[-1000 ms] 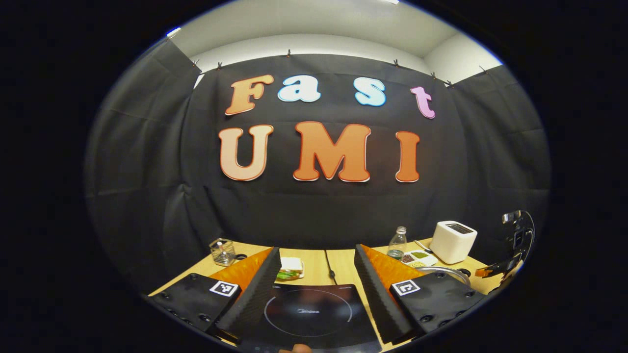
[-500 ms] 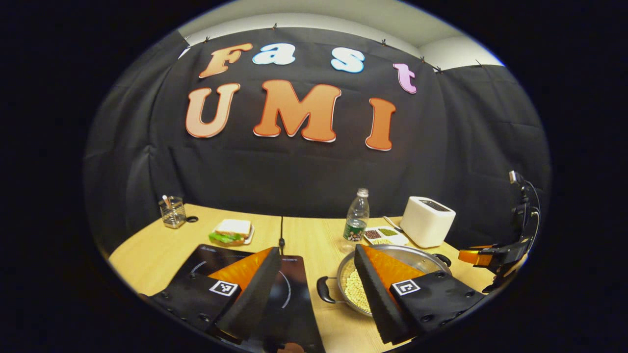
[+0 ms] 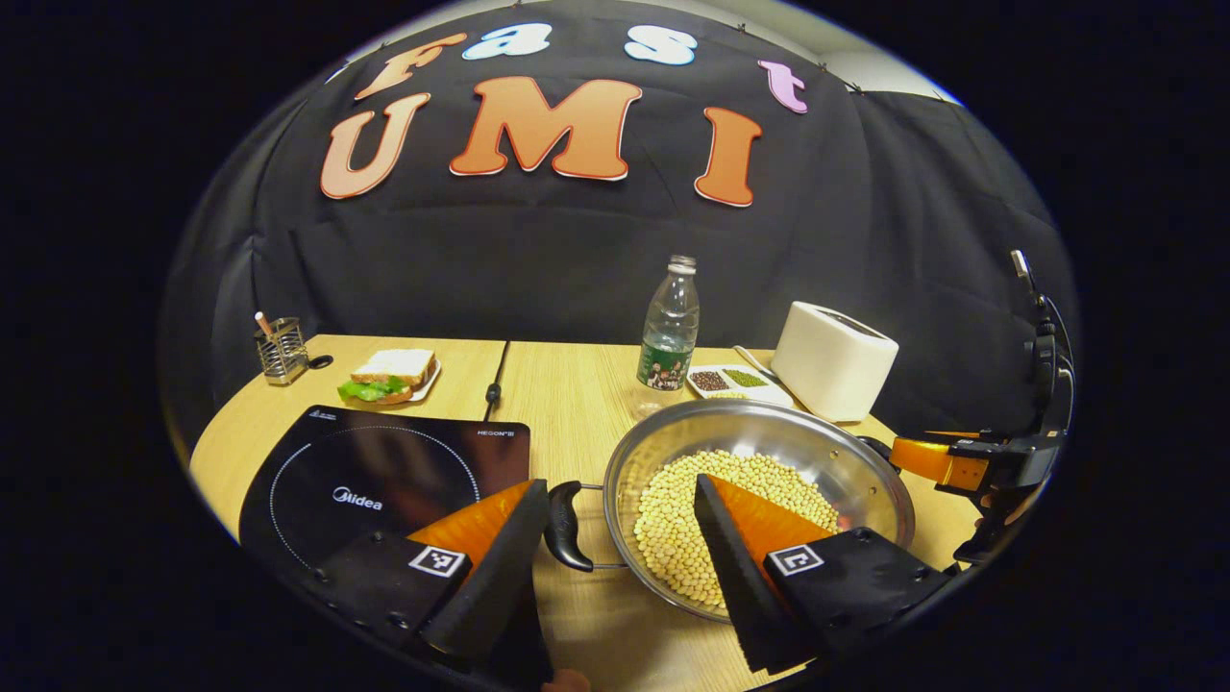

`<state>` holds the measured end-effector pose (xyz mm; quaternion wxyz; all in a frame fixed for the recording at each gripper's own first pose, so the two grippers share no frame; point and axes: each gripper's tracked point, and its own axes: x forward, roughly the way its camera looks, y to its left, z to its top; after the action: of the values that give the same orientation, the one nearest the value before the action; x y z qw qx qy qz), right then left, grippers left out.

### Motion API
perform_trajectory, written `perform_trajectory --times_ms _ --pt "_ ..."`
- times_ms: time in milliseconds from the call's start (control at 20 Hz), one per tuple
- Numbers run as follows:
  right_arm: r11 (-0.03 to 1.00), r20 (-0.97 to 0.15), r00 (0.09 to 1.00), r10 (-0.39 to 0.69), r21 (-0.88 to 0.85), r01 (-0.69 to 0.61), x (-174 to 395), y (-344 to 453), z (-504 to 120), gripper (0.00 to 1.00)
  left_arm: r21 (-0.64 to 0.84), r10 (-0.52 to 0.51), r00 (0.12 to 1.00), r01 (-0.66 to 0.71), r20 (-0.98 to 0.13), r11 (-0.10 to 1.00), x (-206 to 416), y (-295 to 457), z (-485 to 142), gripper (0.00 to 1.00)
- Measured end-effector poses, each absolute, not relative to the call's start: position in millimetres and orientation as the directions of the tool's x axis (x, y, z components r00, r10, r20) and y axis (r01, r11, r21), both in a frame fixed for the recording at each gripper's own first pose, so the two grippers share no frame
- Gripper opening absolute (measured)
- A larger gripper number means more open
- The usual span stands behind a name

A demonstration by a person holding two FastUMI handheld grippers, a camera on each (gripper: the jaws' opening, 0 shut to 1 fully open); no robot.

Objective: First push the handle of the pot to place it horizontally, then grasp the pot with both hands and set it on the induction cooktop.

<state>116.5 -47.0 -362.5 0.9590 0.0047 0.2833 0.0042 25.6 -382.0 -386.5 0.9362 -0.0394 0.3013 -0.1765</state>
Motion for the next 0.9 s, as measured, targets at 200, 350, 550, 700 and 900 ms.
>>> perform_trajectory --times_ms 200,350,550,700,900 --pt "1.0 -0.574 0.818 0.023 0.012 -0.019 125.5 -40.0 -380.6 0.81 -0.172 -0.337 0.749 0.292 -0.57 0.941 30.3 -381.4 -396.9 0.99" --pt "1.0 -0.605 0.796 0.024 0.015 -0.019 132.5 -38.2 -396.7 0.81 -0.17 -0.33 0.744 0.286 -0.581 0.943 33.2 -381.5 -398.3 0.99" --pt "0.998 -0.659 0.75 0.053 0.061 -0.017 131.1 -34.6 -416.2 0.71 -0.166 -0.321 0.742 0.277 -0.588 0.946 36.8 -380.4 -400.7 0.99" --pt "0.995 -0.662 0.746 0.073 0.096 -0.012 132.1 -33.9 -415.2 0.54 -0.166 -0.313 0.741 0.268 -0.594 0.949 41.5 -386.0 -407.3 0.99" --pt "0.995 -0.664 0.744 0.071 0.101 -0.005 134.5 -37.7 -415.6 0.51 -0.186 -0.323 0.693 0.268 -0.645 0.945 35.5 -395.7 -426.1 0.97"
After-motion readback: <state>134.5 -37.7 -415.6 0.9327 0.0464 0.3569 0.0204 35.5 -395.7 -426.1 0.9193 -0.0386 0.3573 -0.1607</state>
